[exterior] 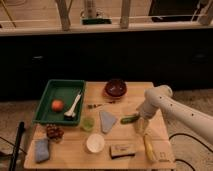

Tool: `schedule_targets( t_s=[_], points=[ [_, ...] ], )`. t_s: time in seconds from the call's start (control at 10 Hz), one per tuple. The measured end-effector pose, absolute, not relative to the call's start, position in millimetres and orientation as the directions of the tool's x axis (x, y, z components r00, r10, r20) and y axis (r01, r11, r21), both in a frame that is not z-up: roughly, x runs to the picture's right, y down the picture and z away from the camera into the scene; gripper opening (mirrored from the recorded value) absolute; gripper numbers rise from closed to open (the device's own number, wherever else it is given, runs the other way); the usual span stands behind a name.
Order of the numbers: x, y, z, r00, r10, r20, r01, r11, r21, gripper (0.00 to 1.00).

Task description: Place pepper in paper cup

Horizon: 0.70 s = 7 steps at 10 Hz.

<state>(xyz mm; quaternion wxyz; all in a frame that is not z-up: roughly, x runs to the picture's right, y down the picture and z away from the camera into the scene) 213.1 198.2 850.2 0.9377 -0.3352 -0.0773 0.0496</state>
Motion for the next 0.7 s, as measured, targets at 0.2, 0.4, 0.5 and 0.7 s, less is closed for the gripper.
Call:
schedule_targets(
  t_s=[0.2, 0.4, 0.5, 0.7],
  points=[
    [207, 199, 853, 0.986, 0.118, 0.119, -0.015, 0.771, -0.637, 0.8],
    [200, 201, 855, 0.987, 0.092, 0.129, 0.013, 0.766, -0.643, 0.8],
    [197, 202, 855, 0.988, 0.077, 0.135, 0.029, 0.764, -0.644, 0.79],
    [191, 203, 856, 0.988, 0.056, 0.145, 0.051, 0.764, -0.643, 0.64]
  ],
)
